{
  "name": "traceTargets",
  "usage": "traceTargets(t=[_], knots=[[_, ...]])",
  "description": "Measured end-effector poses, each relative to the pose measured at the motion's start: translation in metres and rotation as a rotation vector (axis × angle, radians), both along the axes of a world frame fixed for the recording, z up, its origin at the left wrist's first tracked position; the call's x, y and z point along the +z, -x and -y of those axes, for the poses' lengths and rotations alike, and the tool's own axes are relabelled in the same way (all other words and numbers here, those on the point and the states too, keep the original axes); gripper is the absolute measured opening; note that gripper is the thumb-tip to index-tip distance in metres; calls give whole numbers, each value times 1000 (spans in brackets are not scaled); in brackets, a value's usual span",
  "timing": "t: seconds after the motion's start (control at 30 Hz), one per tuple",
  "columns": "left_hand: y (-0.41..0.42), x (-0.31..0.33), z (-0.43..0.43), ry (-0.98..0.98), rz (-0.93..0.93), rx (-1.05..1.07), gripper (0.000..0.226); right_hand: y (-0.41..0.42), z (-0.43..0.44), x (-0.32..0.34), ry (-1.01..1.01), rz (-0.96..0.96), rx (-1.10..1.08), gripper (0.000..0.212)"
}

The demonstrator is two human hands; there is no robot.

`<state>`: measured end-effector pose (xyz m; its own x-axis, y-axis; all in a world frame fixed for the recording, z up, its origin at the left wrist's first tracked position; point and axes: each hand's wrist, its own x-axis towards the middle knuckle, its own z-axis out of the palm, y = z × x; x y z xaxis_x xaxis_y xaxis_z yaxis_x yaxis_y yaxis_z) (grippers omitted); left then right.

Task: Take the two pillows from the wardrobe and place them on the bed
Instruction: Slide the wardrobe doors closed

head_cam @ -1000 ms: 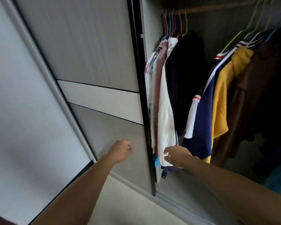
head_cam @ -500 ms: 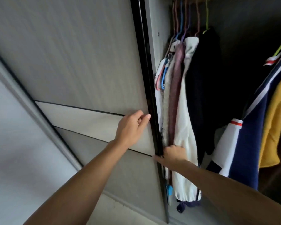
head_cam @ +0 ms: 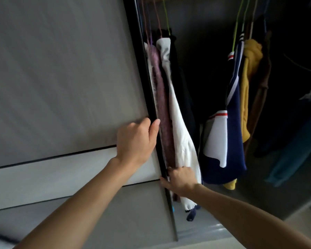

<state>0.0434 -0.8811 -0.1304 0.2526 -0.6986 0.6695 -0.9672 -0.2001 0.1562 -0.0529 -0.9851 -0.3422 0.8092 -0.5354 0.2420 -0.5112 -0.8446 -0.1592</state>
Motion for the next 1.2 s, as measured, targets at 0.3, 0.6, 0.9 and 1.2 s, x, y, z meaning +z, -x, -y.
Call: traceTargets(t=[0.3, 0.6, 0.9, 1.2], knots=[[36, 6, 34, -103, -10, -134, 33, 52, 10, 0, 5, -18, -206, 43], [100, 16, 96, -249, 29, -313, 26, 122, 52, 1, 45, -20, -441, 43], [177, 59, 177, -32, 65, -376, 25, 209, 123, 2, 16, -31, -554, 47], [243, 38, 245, -32, 276, -575, 13, 294, 190, 6, -117, 12, -699, 50]])
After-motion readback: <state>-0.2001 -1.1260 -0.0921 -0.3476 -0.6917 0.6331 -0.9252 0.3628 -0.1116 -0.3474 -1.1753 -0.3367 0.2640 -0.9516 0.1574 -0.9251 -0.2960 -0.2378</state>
